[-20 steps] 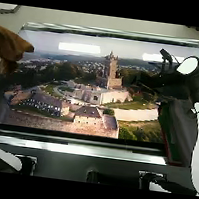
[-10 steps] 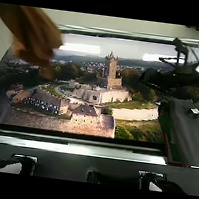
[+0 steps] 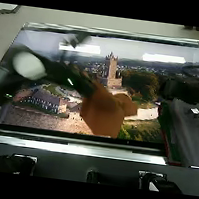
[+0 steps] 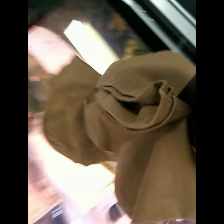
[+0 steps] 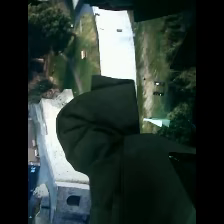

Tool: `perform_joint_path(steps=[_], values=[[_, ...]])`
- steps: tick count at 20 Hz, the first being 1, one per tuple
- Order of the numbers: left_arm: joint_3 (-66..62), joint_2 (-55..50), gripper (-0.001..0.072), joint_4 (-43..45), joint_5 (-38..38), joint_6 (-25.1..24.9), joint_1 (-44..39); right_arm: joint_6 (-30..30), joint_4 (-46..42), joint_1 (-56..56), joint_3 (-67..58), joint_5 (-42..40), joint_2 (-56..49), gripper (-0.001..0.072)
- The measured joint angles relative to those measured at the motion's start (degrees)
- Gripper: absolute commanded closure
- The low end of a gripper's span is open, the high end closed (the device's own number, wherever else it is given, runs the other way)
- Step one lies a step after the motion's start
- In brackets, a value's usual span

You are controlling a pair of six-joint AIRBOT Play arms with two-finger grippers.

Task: Fold the shirts.

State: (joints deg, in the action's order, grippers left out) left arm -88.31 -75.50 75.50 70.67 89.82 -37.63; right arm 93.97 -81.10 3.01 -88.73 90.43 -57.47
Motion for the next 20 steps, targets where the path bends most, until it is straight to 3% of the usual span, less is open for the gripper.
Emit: perform_joint_path(steps=[1,2,4,5,8,11,16,20], values=[[3.30,-0.74,0.0675,1.05,-0.22,0.42,-1.49,0.00,-0.42,0.00,0.04,0.79,0.11,0.0114],[6.14,-1.42,0.0554,2.40,-0.39,0.72,-2.38,0.00,-0.72,0.00,0.04,1.51,0.11,0.0113],[9.57,-2.36,0.0071,4.61,-0.63,1.18,-2.56,0.09,-1.05,0.00,0.09,2.54,-0.61,0.0109],[10.40,-2.54,0.0020,5.18,-0.68,1.31,-1.92,0.35,-1.05,0.00,0.13,3.13,-1.31,0.0107],[10.21,-1.51,0.0020,6.97,-0.57,1.42,2.80,0.79,-1.11,0.00,0.39,3.41,-4.90,0.0032],[10.16,1.18,0.0043,7.43,0.68,0.31,10.69,0.90,-1.70,-0.90,3.02,3.21,-10.56,0.0040],[20.59,5.44,0.0043,-5.51,3.17,-7.19,21.44,-0.81,6.56,-5.31,11.65,2.27,-19.78,0.0041],[33.18,6.60,0.0043,-15.69,-2.86,-12.85,21.35,-1.86,10.88,-6.56,15.63,-0.85,-24.50,0.0026]])
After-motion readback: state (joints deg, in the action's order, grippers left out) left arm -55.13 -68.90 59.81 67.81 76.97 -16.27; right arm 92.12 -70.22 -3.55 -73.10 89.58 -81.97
